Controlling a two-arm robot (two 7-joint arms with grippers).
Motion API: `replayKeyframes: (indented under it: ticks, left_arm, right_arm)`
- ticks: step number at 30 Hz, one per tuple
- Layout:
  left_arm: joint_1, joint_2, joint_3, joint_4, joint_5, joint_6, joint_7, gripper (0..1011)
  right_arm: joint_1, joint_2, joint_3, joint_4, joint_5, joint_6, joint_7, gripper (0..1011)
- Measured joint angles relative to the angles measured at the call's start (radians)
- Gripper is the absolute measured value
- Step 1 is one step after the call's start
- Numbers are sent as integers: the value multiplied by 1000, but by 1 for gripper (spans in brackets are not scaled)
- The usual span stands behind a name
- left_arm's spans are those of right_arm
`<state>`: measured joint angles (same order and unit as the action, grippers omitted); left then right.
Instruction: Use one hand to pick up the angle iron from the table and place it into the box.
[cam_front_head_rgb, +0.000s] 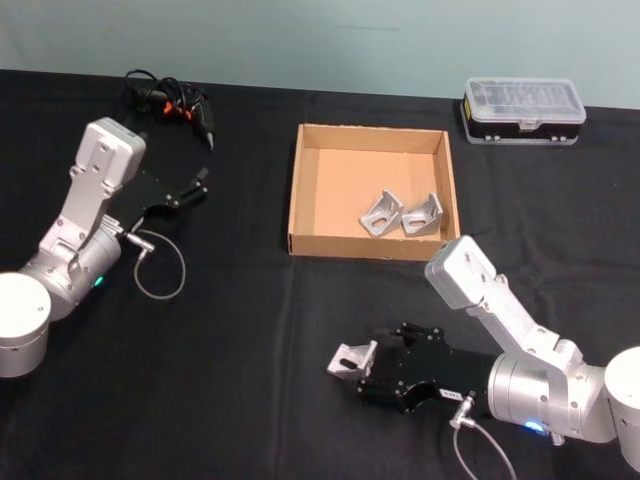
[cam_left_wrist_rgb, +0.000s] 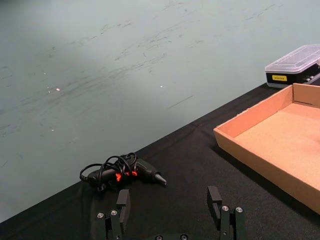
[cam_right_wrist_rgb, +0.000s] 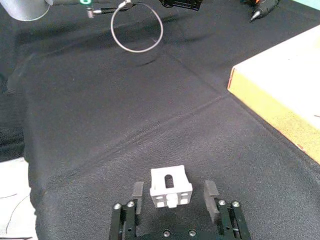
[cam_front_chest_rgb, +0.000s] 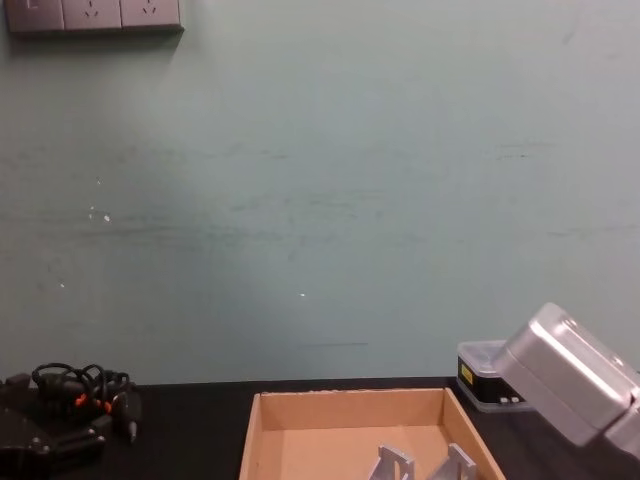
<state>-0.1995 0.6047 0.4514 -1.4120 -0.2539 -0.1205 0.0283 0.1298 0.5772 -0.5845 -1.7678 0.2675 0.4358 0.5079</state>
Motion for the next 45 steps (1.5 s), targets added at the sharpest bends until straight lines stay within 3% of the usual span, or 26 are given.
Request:
replayKeyframes:
  ticks: [11,22,28,32,38,45]
  left_arm:
    - [0,0,0,0,0,0,0,1011]
    - [0,0,0,0,0,0,0,1011]
    - [0,0,0,0,0,0,0,1011]
    - [0,0,0,0,0,0,0,1011]
    - [0,0,0,0,0,0,0,1012]
    - [0,0,0,0,0,0,0,1011]
  right_arm:
    - [-3,-4,2,0,-5,0,-4,462]
    - [-10,-6,11,-7,-2,-3,-9,456]
    - [-27,5,37,-51,7,-13,-23,457]
    - [-44,23,66,-97,7,-23,-43,456]
    - [-91,51,151,-181,18,-61,-90,456]
    - [-114,51,220,-211,37,-83,-121,456]
